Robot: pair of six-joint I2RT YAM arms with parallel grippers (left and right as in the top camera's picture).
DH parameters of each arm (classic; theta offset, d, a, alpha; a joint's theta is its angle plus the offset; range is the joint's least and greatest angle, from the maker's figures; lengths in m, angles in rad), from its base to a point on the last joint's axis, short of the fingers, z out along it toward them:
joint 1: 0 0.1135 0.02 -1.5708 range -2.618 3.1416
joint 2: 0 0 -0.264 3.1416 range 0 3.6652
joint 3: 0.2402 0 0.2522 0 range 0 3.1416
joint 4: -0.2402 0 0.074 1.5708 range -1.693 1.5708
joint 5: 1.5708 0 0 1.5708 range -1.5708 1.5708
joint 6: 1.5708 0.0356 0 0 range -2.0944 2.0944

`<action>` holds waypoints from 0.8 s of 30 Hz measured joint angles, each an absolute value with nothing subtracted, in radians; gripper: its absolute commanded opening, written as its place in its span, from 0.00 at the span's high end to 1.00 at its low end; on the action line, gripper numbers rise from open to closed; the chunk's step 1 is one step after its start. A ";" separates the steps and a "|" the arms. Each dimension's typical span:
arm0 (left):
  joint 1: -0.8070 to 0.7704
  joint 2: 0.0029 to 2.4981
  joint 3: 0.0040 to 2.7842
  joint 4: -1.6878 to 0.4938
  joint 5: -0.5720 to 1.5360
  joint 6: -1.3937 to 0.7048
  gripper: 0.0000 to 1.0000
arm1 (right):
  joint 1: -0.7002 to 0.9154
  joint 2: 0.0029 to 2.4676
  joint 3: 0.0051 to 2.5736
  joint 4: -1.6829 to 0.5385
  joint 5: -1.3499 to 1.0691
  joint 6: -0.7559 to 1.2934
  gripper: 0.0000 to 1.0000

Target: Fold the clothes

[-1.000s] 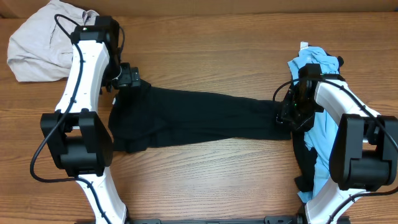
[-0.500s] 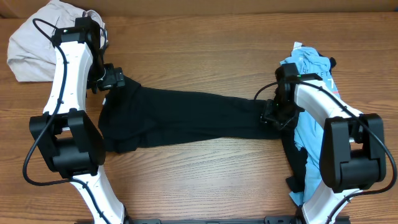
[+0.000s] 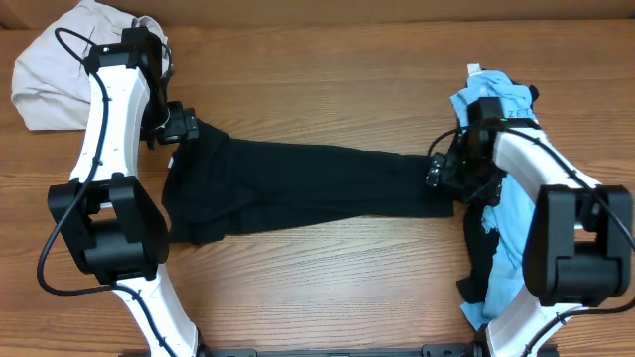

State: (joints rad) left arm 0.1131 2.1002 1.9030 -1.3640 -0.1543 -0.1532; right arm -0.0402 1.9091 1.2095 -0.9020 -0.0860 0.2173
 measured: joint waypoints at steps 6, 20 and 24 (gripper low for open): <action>0.113 2.100 1.903 -1.364 -0.155 -0.146 0.00 | -0.187 1.903 1.209 -0.839 -0.271 0.082 0.00; 0.113 2.100 1.903 -1.364 -0.154 -0.127 0.00 | -0.451 1.903 1.205 -0.817 -0.514 -0.035 0.00; 0.113 2.100 1.903 -1.361 -0.154 -0.127 0.00 | -0.418 1.903 1.204 -0.816 -0.517 -0.054 0.00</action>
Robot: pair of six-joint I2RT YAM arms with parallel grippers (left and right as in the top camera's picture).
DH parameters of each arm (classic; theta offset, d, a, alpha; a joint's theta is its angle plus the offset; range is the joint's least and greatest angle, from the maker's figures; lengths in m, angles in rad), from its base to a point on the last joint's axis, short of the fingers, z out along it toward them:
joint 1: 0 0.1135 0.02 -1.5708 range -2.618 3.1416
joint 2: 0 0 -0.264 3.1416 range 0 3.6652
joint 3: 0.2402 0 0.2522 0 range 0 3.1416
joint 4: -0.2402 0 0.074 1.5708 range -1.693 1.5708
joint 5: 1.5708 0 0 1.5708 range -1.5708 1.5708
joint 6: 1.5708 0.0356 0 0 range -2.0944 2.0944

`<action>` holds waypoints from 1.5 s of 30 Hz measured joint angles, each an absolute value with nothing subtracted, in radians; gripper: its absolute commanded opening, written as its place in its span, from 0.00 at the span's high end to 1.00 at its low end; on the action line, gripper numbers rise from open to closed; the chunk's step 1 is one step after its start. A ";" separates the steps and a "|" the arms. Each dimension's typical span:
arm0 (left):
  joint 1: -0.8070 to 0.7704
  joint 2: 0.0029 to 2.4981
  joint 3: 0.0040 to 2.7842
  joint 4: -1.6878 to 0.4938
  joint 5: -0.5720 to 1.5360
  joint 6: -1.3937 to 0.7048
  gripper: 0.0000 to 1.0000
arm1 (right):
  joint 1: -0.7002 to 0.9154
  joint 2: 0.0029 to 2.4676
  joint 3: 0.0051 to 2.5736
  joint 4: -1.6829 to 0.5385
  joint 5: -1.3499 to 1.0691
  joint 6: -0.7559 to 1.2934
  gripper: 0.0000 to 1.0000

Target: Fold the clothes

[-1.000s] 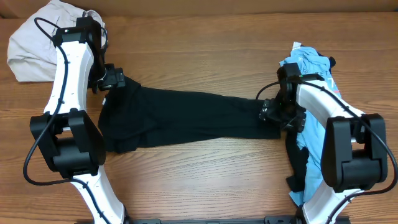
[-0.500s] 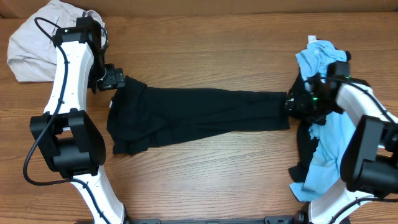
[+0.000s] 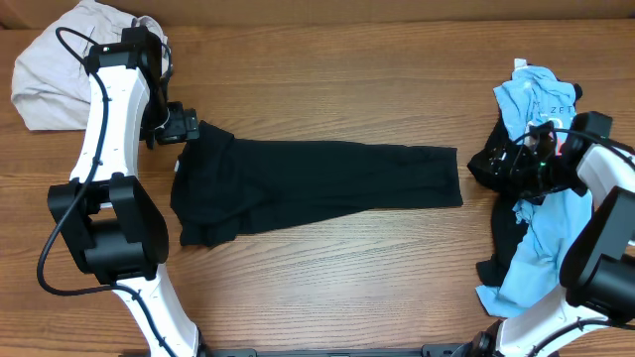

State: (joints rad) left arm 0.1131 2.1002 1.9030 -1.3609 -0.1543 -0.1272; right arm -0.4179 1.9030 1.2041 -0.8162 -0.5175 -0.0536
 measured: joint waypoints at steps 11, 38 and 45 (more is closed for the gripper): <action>0.113 2.100 1.903 -1.360 -0.154 -0.127 0.00 | -0.139 1.903 1.204 -0.771 -0.375 -0.051 0.00; 0.113 2.100 1.903 -1.353 -0.153 -0.127 0.00 | -0.152 1.909 1.237 -0.959 -0.204 0.051 0.96; 0.113 2.100 1.903 -1.352 -0.145 -0.127 0.00 | -0.211 1.767 1.374 -1.118 -0.225 0.017 0.96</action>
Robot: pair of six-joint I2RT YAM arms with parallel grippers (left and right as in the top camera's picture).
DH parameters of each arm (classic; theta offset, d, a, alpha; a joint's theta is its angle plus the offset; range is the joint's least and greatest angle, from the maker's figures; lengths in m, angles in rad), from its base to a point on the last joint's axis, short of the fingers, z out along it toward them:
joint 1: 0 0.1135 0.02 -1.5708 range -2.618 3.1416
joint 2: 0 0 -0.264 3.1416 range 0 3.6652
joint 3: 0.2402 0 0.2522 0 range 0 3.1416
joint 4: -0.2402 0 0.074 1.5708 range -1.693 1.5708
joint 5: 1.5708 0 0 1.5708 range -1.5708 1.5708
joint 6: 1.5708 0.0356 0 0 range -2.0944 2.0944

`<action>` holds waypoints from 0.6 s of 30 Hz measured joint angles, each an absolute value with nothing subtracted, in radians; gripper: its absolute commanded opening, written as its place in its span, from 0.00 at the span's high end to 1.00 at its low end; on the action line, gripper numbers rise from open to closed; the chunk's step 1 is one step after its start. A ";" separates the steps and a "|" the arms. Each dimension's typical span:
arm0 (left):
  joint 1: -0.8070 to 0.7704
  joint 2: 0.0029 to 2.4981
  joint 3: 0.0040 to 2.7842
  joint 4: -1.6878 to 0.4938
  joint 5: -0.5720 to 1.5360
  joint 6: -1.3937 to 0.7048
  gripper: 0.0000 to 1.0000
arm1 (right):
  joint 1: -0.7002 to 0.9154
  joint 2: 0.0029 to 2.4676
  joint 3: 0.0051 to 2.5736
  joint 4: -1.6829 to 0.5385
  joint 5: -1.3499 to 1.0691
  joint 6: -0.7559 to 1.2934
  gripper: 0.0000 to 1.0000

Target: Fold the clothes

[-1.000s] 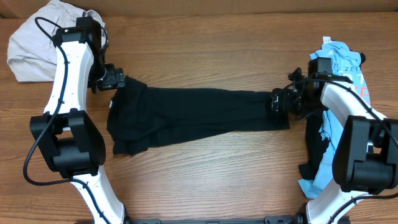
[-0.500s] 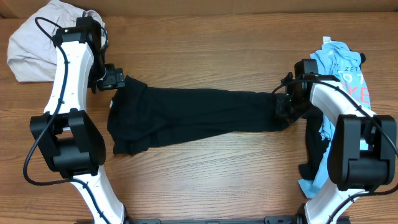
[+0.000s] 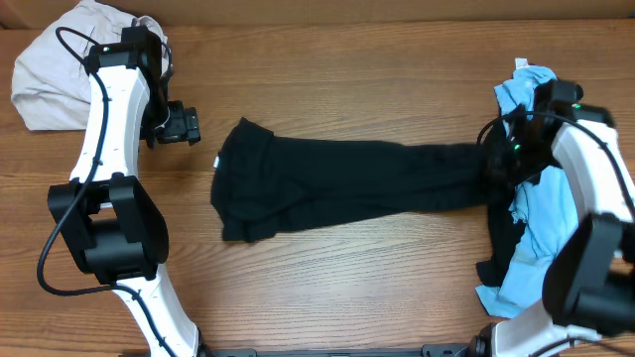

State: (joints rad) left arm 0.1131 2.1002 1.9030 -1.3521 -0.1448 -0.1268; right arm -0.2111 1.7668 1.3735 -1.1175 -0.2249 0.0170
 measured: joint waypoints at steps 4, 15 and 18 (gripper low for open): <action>0.113 2.100 1.903 -1.345 -0.143 -0.127 0.00 | -0.130 1.700 1.394 -1.144 -0.237 0.024 0.96; 0.113 2.100 1.903 -1.330 -0.124 -0.127 0.00 | 0.298 1.738 1.393 -0.992 -0.248 0.170 0.93; 0.113 2.100 1.903 -1.325 -0.113 -0.127 0.00 | 0.390 1.778 1.393 -0.928 -0.253 0.217 0.35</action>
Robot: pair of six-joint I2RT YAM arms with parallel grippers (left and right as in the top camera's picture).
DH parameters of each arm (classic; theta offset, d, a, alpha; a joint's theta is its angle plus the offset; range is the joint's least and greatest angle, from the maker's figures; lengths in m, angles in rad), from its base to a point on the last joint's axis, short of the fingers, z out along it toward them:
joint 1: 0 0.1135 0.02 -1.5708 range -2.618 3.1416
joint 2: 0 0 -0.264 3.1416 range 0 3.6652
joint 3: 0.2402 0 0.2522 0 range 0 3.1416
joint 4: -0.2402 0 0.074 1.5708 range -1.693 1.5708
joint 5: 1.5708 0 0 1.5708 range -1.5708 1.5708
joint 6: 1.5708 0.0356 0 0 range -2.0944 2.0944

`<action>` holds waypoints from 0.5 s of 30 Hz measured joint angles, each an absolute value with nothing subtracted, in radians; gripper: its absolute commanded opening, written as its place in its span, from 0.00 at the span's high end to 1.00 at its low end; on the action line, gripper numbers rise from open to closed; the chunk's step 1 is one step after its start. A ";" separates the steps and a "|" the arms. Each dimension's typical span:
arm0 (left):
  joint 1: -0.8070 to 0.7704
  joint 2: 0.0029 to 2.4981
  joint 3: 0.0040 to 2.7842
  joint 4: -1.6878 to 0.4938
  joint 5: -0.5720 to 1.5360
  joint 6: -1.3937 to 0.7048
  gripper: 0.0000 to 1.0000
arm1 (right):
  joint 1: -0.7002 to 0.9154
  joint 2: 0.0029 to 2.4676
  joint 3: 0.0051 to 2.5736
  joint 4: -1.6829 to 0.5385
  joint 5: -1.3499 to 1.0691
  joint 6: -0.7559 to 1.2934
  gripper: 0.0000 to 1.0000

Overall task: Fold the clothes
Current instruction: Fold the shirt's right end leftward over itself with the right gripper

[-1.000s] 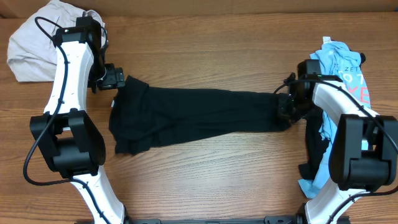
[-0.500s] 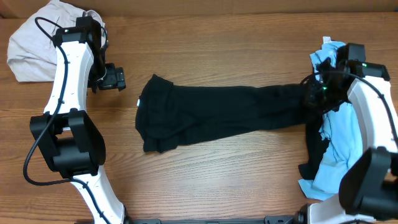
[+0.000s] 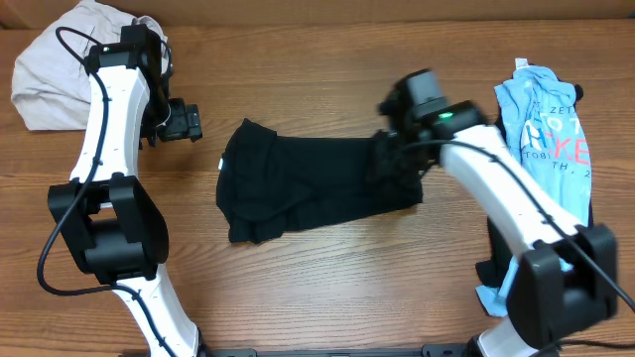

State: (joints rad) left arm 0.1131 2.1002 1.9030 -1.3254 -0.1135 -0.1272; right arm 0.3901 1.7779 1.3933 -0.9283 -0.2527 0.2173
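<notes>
A black pair of trousers (image 3: 298,183) lies across the middle of the table with its waist to the left. Its leg end is doubled back leftward over the middle. My right gripper (image 3: 393,164) sits at that folded end, shut on the black cloth, and its fingers are mostly hidden under the wrist. My left gripper (image 3: 185,121) hovers open left of the waist, apart from the cloth and with nothing in it.
A crumpled beige garment (image 3: 45,69) lies at the back left corner. A light-blue printed T-shirt (image 3: 546,119) lies along the right side, with dark cloth (image 3: 494,270) beneath its lower end.
My right gripper has gone from the right end of the stretched trousers to over their middle, taking the leg end with it. The trousers now lie shorter. The left arm has not moved.
At first both grippers were on the trousers, left at the waist and right at the leg end. Then the right one was off over the pile at the right. Later the trousers lay further right, free of the left gripper, with the right at the leg end. Now that end is folded left.
</notes>
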 measured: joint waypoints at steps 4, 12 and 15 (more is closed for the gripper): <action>0.113 2.100 1.903 -1.323 -0.106 -0.127 0.00 | 0.476 1.816 1.393 -0.860 -0.283 0.239 0.09; 0.113 2.100 1.898 -1.325 -0.048 -0.090 0.00 | 0.486 1.816 1.488 -0.983 -0.310 0.241 0.00; 0.113 2.098 1.854 -1.313 0.021 -0.030 0.00 | 0.427 1.815 1.548 -1.042 -0.299 0.234 0.00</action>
State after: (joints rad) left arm 0.1131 2.0983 1.8542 -1.3132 0.0212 -0.0296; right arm 0.4271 1.8149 1.5482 -1.0424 -0.2993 0.2337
